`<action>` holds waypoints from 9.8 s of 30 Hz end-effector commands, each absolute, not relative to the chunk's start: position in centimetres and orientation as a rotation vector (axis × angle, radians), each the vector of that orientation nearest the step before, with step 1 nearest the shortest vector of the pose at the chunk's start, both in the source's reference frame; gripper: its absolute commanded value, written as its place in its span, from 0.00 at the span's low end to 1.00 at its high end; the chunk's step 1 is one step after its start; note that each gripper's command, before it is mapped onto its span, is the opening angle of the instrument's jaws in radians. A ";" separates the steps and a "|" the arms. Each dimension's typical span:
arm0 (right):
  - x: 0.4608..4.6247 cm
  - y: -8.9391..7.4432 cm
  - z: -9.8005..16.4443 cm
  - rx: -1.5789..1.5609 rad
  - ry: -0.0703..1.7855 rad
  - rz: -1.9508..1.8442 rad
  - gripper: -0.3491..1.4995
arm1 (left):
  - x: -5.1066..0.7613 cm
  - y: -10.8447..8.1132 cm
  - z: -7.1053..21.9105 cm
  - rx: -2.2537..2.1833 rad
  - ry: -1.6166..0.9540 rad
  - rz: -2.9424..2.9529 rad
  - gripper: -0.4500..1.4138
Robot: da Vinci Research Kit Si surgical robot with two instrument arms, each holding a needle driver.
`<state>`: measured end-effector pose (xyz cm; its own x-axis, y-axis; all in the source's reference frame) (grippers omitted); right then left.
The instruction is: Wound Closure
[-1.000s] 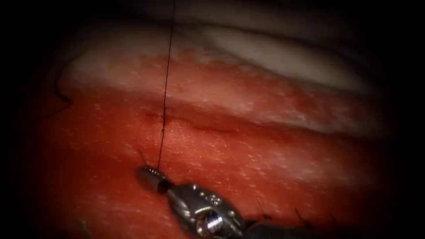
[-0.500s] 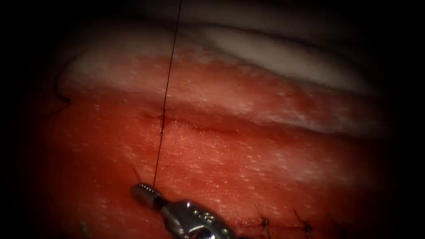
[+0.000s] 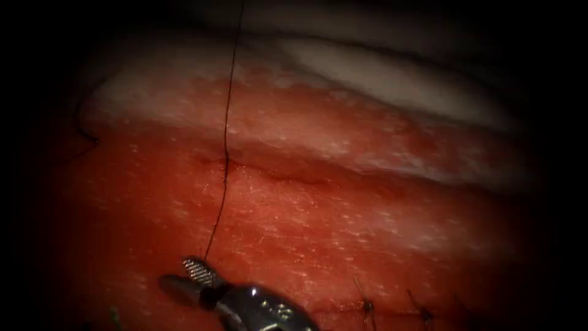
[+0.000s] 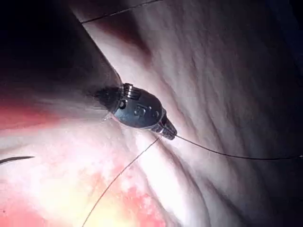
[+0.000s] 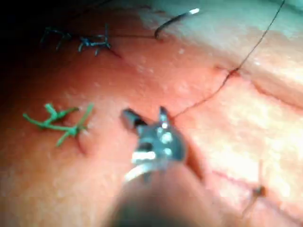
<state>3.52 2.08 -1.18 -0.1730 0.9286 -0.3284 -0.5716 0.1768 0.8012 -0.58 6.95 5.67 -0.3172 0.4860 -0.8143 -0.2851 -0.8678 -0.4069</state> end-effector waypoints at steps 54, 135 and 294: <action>4.51 3.8 0.3 0.245 1.484 0.944 0.00 | -0.14 4.4 3.1 -1.715 -0.311 1.814 0.05; 3.45 3.7 -0.5 1.120 1.515 0.035 0.35 | -0.58 3.8 3.9 -1.761 -0.532 1.758 0.05; 2.05 4.3 0.4 0.050 1.069 0.898 0.89 | -1.03 4.7 1.7 -1.943 -0.644 1.681 0.05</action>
